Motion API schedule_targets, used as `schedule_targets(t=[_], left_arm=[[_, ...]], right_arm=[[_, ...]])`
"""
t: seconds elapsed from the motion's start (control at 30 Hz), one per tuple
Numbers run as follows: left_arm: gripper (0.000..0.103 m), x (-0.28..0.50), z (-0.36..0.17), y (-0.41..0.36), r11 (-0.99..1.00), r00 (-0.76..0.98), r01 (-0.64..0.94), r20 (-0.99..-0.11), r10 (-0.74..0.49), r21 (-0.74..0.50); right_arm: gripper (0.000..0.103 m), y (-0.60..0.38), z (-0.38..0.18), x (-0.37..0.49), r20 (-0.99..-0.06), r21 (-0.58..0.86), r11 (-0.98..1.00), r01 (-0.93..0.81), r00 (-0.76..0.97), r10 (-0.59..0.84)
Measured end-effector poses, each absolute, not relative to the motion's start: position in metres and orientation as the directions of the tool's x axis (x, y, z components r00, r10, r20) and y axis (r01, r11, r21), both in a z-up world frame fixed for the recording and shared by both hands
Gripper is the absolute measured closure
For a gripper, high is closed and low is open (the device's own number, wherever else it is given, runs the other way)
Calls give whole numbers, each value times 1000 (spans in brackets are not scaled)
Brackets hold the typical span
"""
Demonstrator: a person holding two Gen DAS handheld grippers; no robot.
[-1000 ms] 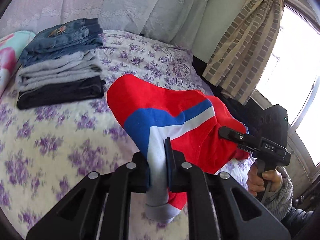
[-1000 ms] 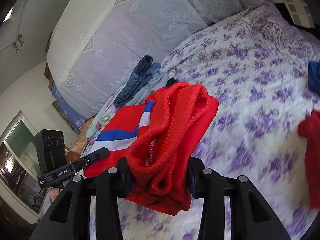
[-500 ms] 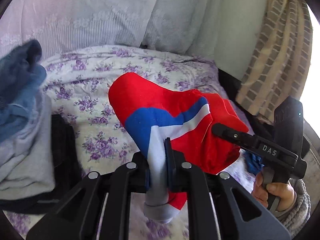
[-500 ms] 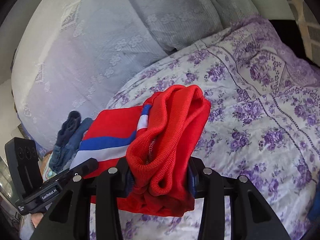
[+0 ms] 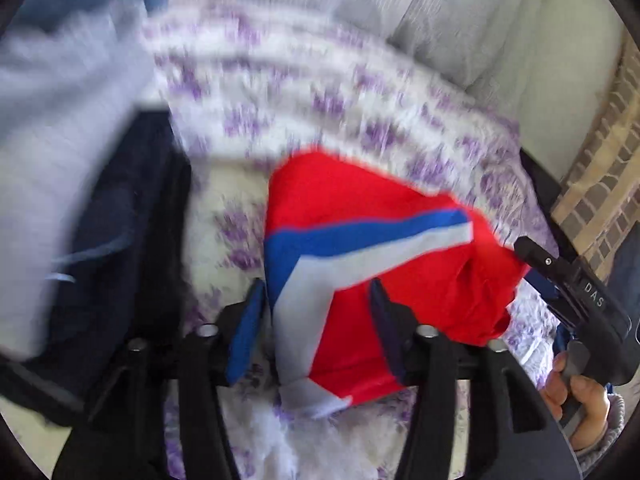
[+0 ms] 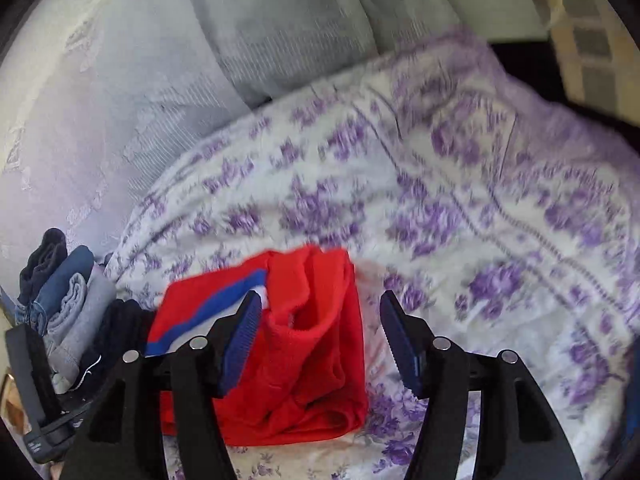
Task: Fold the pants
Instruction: 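Carry the red bundle with both tools beside the folded pants stack and release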
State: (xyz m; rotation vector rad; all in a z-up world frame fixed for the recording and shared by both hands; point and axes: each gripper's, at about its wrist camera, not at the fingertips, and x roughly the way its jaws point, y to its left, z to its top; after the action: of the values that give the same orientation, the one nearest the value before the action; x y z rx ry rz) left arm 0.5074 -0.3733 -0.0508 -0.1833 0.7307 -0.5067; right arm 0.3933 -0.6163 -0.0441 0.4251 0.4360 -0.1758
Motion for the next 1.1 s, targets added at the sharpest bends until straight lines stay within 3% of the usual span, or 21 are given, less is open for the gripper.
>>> schedule_targets(t=[0.1,0.17,0.23,0.3,0.4,0.5,0.53,0.57,0.6,0.67,0.77,0.87,1.1], left_arm=[[36,489,-35,-368,869,707,403,-504,-496,-288],[30,483,-32,-374,874,715,427,-505,-482,-231],[28,492,-46,-391,893,670,421,-609,-423,-157],[26,512,-63,-403,900,567,412,-733,-375,-142],[24,515,-60,-400,897,561,410,-730,-390,-164],[25,509,-51,-399,895,605,421,-690,-397,-146],[25,505,-47,-397,896,625,423,-670,-400,-140],[24,502,-46,-395,897,643,421,-654,-399,-134],[21,499,-42,-393,902,662,414,-638,-392,-125],[7,499,-45,-397,908,664,407,-652,-367,-96],[5,503,-51,-417,913,643,408,-713,-281,8],[5,490,-37,-409,911,700,413,-639,-319,-1],[5,471,-22,-382,922,769,379,-529,-359,-74]], right_arm=[[39,-602,-33,389,-368,288,932,220,924,-104],[30,-595,-35,400,-412,211,951,225,903,-122],[29,-594,-52,419,-546,126,951,281,821,-170],[26,-609,-75,438,-673,206,935,288,735,-78],[23,-622,-69,427,-622,275,910,311,779,-78],[20,-606,-47,409,-498,203,932,300,851,-166],[12,-599,-45,410,-494,158,943,294,850,-182],[5,-592,-49,417,-531,108,950,295,824,-195],[4,-588,-59,430,-605,62,954,292,772,-196],[4,-590,-74,448,-709,61,959,277,688,-153],[4,-599,-66,434,-654,107,945,310,737,-168],[4,-602,-55,413,-549,145,941,307,816,-182],[4,-612,-55,411,-547,177,910,374,806,-224]])
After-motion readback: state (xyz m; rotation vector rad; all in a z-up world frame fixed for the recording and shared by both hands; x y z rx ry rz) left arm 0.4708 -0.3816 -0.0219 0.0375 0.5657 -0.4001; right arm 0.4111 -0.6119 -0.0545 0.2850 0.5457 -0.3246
